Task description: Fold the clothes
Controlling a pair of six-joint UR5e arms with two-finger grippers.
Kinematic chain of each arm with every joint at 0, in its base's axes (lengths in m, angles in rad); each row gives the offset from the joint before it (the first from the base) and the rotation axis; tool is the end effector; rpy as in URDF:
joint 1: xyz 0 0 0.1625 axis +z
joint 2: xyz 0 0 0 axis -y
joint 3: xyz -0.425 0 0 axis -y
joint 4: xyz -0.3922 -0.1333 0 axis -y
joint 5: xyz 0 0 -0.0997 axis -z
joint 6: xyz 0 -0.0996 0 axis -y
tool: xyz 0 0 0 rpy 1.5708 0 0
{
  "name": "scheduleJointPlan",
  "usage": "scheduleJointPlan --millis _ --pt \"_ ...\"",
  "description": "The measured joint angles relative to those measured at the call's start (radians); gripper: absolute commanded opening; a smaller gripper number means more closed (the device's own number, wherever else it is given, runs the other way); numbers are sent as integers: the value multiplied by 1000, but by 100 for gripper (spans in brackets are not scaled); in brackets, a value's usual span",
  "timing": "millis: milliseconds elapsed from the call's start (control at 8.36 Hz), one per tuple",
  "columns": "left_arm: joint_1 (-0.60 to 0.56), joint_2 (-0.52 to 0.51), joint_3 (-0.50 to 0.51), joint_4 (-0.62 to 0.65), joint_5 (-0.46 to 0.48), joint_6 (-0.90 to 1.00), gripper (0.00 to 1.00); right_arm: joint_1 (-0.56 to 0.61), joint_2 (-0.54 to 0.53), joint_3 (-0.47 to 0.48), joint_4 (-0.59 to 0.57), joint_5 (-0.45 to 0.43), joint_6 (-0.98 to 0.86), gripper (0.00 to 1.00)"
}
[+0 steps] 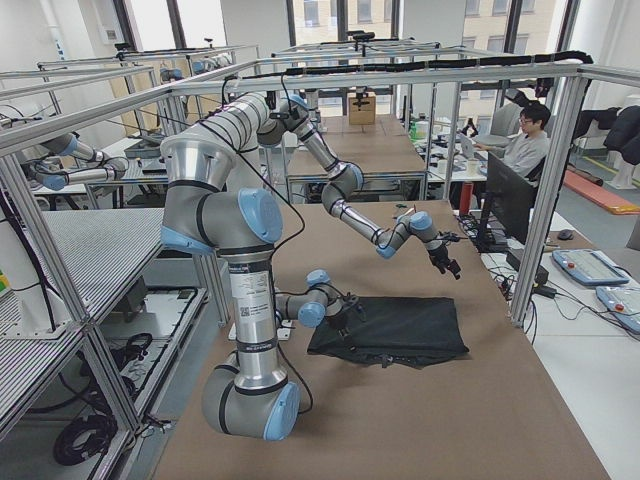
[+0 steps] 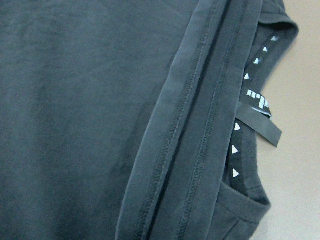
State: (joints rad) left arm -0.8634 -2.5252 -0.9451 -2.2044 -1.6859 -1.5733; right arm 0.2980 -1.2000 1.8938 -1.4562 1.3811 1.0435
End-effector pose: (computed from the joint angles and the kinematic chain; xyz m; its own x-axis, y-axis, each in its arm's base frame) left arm 0.4638 -0.7299 0.2563 0.3697 -0.4363 -0.8203 0.6947 0.7161 -0.0677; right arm -0.5242 -0.3201 0.3033 0.7812 -0.2770 0.5594 -0.0296 0.8787 0.4764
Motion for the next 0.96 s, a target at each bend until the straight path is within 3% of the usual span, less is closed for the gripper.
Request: scheduleJointPlan --millis 478,717,957 --pt "0 0 0 0 0 -1 100 44 4 -34 2 10 -50 95" --pt "0 0 0 0 0 -1 100 120 -33 -24 17 112 -155 95" --pt "0 0 0 0 0 -2 100 151 -105 -10 111 172 -203 95"
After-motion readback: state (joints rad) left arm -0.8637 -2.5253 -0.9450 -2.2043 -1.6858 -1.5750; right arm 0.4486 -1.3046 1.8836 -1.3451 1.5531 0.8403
